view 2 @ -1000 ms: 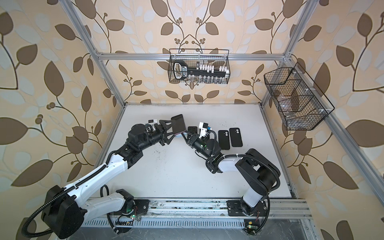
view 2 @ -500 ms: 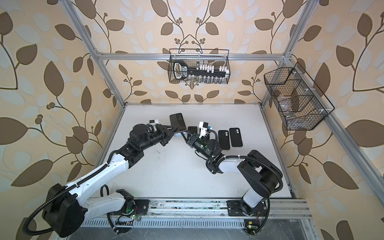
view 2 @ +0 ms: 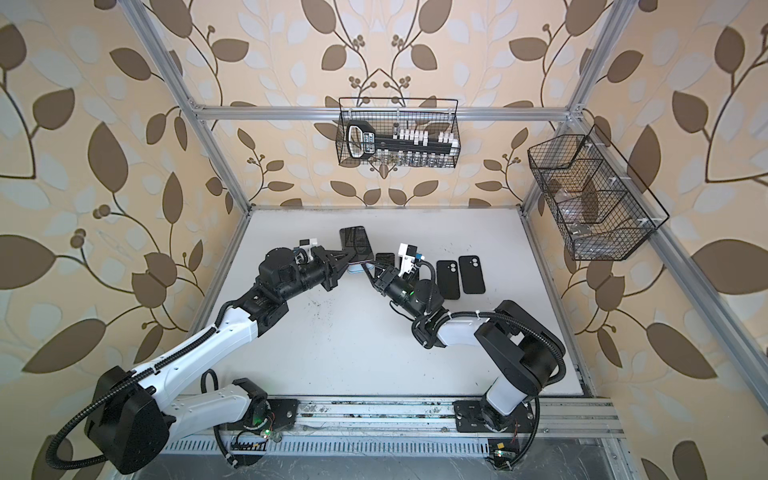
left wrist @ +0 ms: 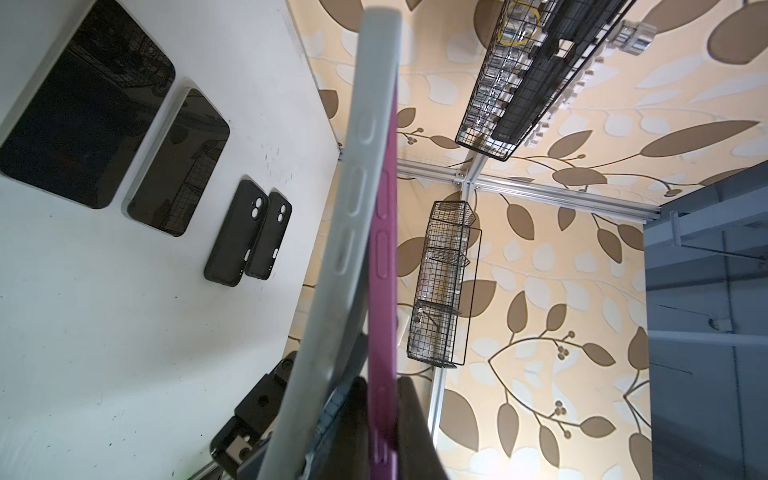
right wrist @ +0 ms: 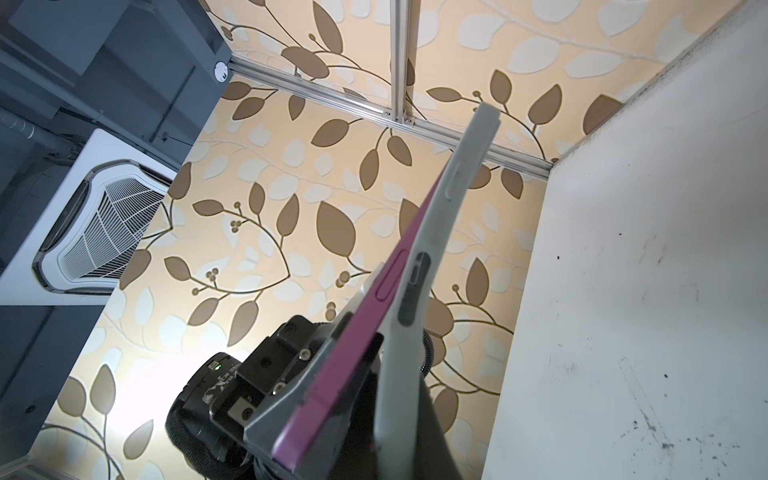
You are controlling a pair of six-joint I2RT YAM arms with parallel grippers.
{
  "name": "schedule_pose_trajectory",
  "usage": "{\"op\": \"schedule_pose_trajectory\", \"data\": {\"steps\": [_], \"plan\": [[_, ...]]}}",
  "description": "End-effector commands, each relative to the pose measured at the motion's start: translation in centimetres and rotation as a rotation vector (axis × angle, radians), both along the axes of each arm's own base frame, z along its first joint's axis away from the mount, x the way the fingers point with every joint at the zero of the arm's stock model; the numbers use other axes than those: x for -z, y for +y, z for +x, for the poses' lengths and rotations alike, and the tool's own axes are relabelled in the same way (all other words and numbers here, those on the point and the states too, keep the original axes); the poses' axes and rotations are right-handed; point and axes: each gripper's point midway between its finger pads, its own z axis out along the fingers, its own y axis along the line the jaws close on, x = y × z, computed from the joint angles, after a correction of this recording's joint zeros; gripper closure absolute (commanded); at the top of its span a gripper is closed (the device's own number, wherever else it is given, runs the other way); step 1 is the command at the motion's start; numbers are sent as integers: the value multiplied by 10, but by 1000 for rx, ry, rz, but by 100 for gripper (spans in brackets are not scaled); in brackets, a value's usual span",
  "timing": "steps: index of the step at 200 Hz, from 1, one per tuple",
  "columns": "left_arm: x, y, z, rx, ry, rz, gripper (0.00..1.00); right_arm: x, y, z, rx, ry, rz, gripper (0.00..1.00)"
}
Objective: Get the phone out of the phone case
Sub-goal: 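Pull the pink phone from the case with the left gripper while right holds case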
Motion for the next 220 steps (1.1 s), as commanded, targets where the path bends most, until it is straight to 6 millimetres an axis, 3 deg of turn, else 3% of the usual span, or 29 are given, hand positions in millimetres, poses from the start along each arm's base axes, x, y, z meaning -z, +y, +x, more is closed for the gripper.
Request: {"op": "schedule_pose_trajectory", "data": {"steps": [1, 74, 160, 220], "plan": [[-70, 5, 2, -36, -173, -124, 100, -1, -3, -7, 13, -40, -7, 99], [-125, 8, -11, -26, -268, -242, 100, 23, -19, -2, 97, -23, -121, 100], [-155, 10, -25, -18, -335, -292, 100, 35, -46, 6, 161, -1, -154, 100], [-154, 8, -25, -19, -345, -336, 100, 41, -57, 14, 188, 11, -169, 100]]}}
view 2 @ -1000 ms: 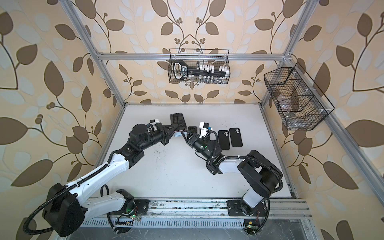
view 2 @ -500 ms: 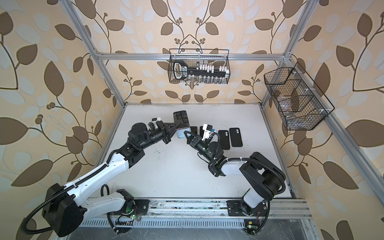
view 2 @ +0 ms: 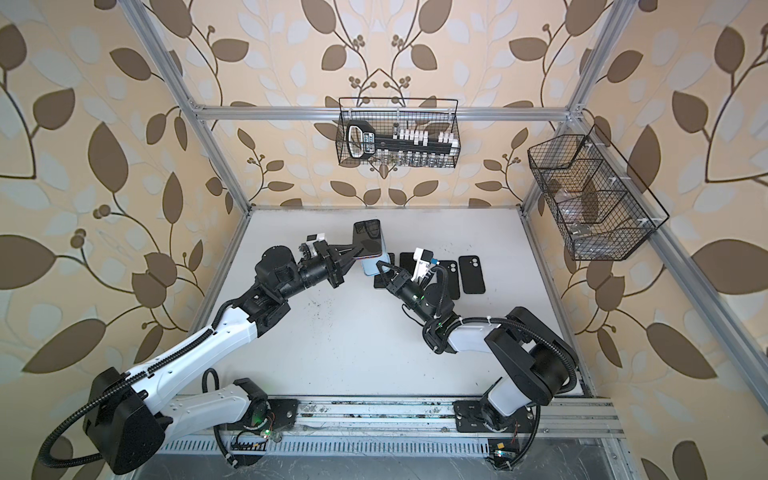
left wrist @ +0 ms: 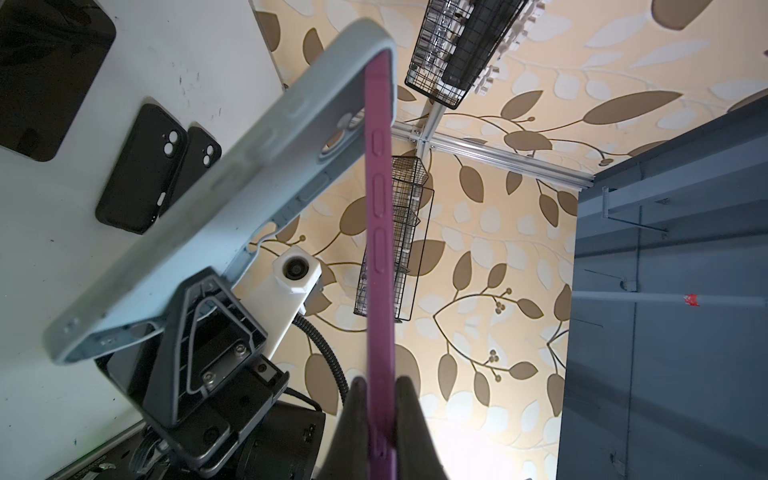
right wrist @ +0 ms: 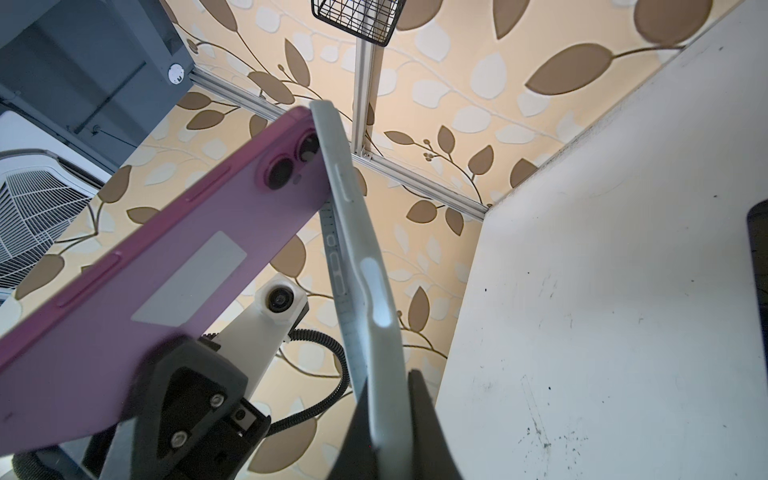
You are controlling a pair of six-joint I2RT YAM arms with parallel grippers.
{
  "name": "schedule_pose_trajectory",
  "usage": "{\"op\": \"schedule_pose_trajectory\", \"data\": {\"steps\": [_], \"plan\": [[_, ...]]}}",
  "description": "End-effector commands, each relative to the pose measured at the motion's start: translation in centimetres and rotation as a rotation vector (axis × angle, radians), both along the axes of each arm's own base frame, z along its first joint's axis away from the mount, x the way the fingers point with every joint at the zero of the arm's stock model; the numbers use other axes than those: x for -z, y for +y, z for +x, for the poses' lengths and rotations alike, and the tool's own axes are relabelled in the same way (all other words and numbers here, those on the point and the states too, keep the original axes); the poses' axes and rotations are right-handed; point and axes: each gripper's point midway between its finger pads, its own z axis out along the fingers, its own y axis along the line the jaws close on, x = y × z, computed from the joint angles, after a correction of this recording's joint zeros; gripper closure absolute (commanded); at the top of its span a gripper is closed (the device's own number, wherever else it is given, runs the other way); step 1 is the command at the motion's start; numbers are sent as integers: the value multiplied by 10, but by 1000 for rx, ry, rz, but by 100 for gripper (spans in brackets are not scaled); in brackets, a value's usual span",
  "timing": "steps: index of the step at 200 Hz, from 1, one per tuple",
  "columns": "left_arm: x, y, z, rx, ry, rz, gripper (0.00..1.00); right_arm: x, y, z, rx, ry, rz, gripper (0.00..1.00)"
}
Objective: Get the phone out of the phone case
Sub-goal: 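Pull the pink phone from the case with the left gripper while right holds case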
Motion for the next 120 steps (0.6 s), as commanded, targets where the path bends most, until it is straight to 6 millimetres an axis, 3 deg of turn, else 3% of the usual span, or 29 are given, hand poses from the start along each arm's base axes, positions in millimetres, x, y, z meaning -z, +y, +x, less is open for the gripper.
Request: {"op": "schedule_pose_trajectory", "data": {"steps": [1, 70, 120], "plan": [[-103, 31, -7, -123, -307, -189, 100, 15, -12, 3, 34, 31, -32, 100], [-108, 15, -9, -91, -325, -231, 100, 32, -15, 14, 50, 59, -35, 100], [-121, 12, -15, -81, -368, -243, 100, 56, -21, 23, 67, 103, -45, 100]]}}
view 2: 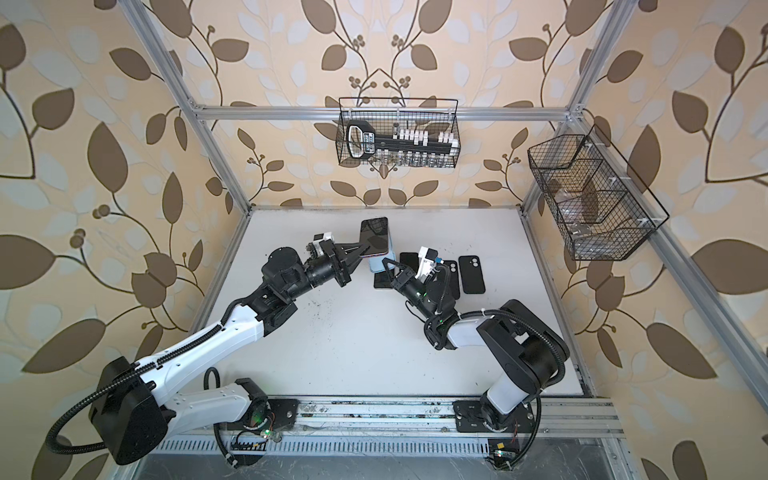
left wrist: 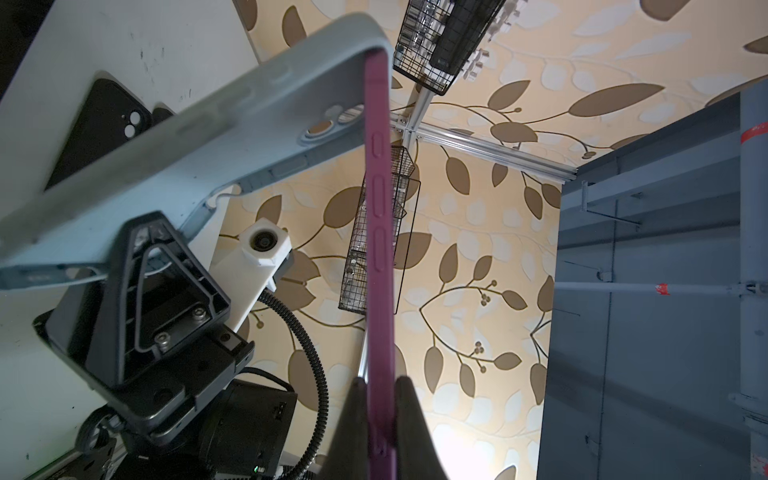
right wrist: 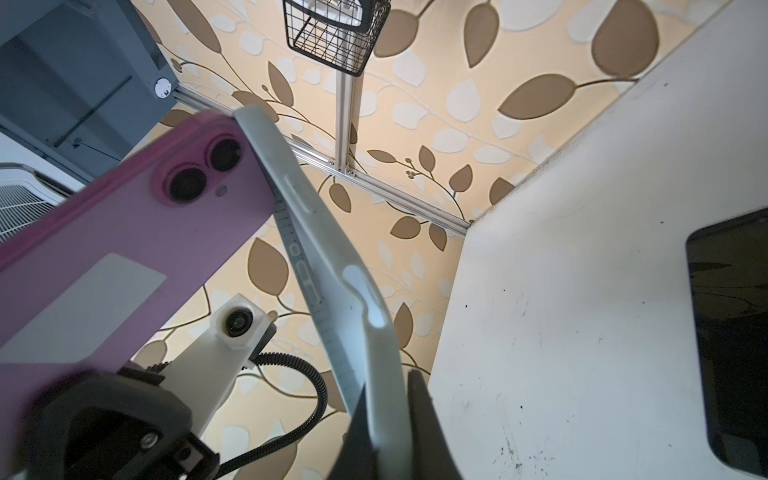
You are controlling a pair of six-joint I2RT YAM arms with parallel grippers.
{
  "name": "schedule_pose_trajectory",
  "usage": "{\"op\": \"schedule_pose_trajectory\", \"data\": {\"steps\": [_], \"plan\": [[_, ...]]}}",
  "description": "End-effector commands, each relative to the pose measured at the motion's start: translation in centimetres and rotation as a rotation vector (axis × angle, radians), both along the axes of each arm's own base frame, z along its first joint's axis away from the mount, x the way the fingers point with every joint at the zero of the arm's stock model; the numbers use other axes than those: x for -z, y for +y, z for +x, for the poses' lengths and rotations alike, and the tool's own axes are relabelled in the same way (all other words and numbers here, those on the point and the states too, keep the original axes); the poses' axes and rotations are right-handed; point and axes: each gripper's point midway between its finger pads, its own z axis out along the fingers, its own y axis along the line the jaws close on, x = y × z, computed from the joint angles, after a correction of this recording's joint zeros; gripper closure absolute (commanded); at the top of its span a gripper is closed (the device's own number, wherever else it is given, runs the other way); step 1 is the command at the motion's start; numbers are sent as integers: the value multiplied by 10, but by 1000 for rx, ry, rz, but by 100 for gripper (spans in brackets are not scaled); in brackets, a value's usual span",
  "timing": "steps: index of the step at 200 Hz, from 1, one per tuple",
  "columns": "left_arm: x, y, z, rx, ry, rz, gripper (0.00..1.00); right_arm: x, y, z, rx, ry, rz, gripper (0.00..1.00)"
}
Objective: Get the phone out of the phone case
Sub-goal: 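Pull the pink phone from the case with the left gripper while right holds case, then lower the light blue case onto the table with the right gripper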
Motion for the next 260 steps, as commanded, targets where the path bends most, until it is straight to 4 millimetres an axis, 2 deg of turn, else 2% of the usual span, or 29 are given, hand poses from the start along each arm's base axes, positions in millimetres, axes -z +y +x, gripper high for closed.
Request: {"op": "schedule_pose_trajectory", "data": {"steps": [1, 27, 73, 93, 119, 165, 195, 260], "plan": [[-117, 29, -15, -102, -354, -198, 100, 35, -7, 3, 17, 86, -27, 100], [-125, 29, -17, -96, -376, -224, 100, 49, -11, 6, 30, 107, -37, 100], [-118, 19, -18, -67, -363, -248, 100, 59, -16, 12, 47, 117, -30, 100], [-102, 11, -19, -34, -343, -232, 100, 56, -20, 16, 54, 108, -21, 100], [-72, 8, -20, -27, -310, -175, 100, 50, -19, 19, 46, 101, -26, 100], [-49, 6, -20, -43, -344, -33, 100, 45, -24, 9, 51, 108, -40, 100], [-40, 15, -12, -34, -355, 22, 100, 45, -33, -3, 64, 145, -67, 100], [-15, 60, 15, -62, -338, 78, 100, 60, -57, -35, 93, 249, -155, 99]]}}
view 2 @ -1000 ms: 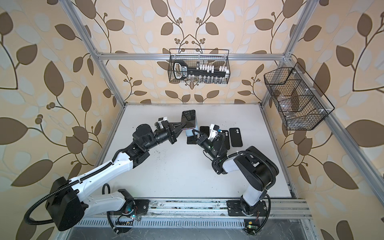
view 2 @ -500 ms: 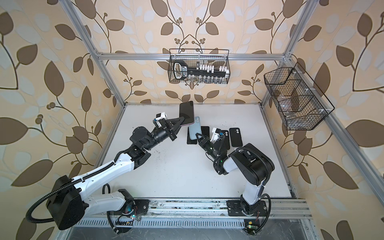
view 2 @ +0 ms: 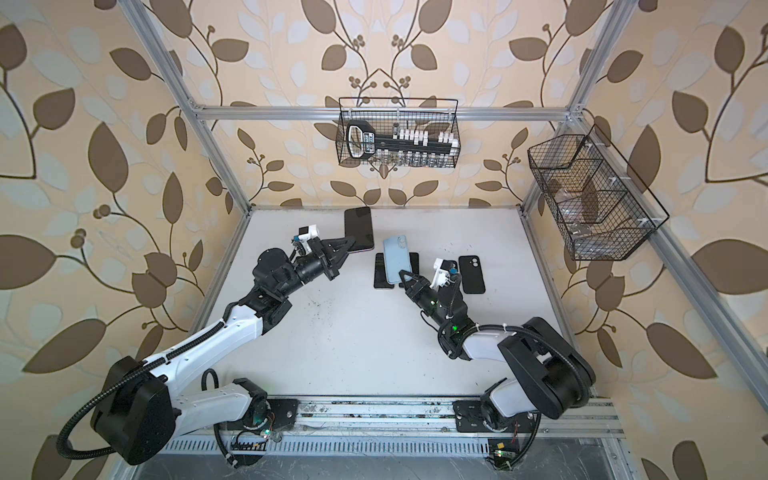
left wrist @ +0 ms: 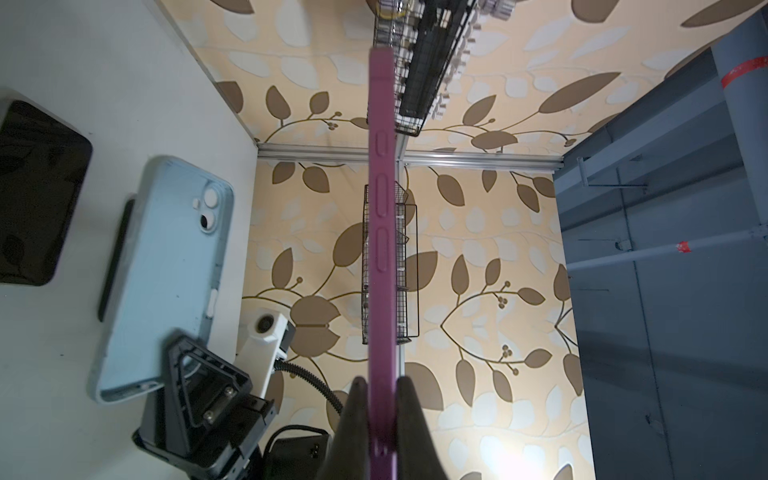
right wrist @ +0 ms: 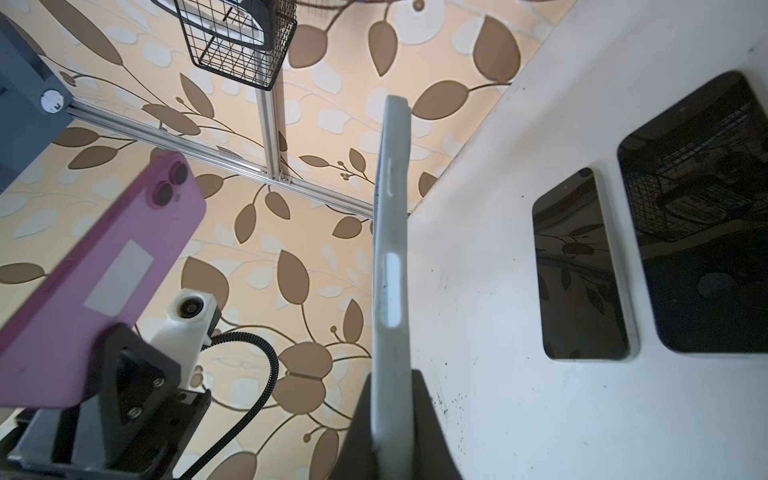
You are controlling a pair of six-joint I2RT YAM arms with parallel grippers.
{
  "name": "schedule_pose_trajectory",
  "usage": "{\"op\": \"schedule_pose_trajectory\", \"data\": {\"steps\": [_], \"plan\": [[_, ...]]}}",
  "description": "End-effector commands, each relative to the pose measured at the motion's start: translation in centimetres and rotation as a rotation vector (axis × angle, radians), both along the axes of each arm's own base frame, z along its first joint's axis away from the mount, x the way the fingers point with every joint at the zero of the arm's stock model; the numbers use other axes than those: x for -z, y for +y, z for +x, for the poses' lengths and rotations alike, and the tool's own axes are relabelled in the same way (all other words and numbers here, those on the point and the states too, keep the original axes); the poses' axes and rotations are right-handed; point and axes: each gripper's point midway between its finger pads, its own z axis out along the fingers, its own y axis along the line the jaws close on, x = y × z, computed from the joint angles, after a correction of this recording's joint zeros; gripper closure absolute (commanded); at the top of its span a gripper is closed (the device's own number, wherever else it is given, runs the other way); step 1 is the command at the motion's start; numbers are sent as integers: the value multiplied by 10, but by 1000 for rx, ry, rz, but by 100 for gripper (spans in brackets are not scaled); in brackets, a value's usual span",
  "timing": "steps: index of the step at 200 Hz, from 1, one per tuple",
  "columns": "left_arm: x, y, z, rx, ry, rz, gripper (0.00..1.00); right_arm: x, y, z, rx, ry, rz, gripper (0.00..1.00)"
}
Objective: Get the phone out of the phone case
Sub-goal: 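Lower the light blue case onto the table with the right gripper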
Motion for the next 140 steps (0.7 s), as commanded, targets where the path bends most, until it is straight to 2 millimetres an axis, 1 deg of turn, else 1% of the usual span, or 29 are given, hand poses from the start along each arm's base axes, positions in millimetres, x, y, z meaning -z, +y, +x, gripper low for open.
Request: {"op": "schedule_pose_trajectory", "data": {"steps": [1, 25, 44, 72, 83, 109, 140], "plan": [[-35, 12, -13, 41, -159, -15, 100, 22, -10, -13, 22, 79, -60, 99], [-27, 22, -5, 46, -148, -5, 100, 37, -18, -32, 34, 136, -97, 98], [-23, 27, 2, 48, -144, -2, 100, 48, -29, -46, 71, 172, -114, 98], [-15, 32, 13, 55, -140, -3, 100, 72, -44, -66, 97, 220, -138, 96], [-12, 32, 16, 67, -136, -4, 100, 81, -50, -72, 110, 239, -139, 96], [-6, 31, 20, 79, -135, -1, 100, 94, -60, -82, 137, 269, -161, 96], [-1, 30, 24, 93, -134, 8, 100, 105, -68, -91, 167, 293, -164, 95]]}}
